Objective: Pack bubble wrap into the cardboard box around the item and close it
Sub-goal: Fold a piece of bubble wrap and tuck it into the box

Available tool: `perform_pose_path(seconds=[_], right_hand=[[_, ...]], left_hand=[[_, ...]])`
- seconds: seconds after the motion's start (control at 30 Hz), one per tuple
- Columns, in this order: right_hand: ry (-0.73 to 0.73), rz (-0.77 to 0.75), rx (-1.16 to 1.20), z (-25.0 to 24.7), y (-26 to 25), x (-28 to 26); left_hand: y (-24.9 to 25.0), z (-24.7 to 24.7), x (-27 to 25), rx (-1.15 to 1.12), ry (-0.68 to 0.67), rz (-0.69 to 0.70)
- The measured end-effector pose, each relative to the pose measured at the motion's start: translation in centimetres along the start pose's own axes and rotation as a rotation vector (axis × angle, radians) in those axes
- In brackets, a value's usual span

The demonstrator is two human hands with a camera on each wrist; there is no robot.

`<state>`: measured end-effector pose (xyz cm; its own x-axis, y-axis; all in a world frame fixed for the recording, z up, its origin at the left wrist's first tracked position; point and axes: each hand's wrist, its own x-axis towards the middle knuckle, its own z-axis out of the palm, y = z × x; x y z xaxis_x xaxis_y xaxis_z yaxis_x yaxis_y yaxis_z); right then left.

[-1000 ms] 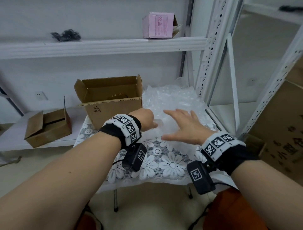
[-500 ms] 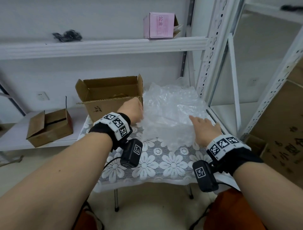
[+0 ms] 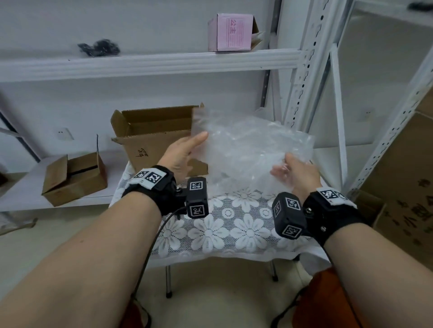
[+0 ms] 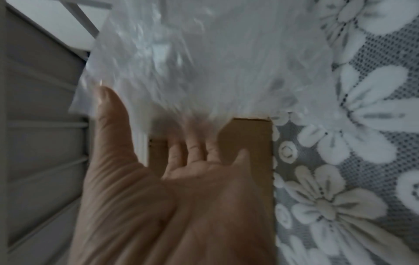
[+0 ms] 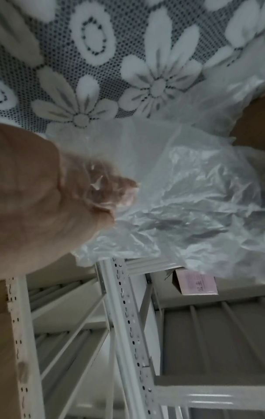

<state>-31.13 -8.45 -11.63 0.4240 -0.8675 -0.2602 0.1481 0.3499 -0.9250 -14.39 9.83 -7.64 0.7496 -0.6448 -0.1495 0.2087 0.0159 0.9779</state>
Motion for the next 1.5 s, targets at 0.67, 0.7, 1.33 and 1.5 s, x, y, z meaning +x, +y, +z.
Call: perform_pose_path(seconds=[0.67, 0.7, 1.33, 1.5], right_hand=[[0.183, 0.013, -0.498, -1.7, 3.3, 0.1], [0.180, 0.022, -0.502, -1.5, 3.2, 0.0], [0.050, -0.121, -0.805, -1.4, 4.1, 0.1], [-0.089, -0.138, -0.797, -1.1, 4.2, 0.2]], left_hand=[[-4.5, -1.6, 1.3, 0.941, 0.011, -0.136], [-4.5, -1.6, 1.3, 0.993, 0.008, -0.139], [-4.8, -0.6, 1.0, 1.200, 0.288, 0.211], [-5.1, 2.3, -0.2, 1.384, -0.230, 0.343]])
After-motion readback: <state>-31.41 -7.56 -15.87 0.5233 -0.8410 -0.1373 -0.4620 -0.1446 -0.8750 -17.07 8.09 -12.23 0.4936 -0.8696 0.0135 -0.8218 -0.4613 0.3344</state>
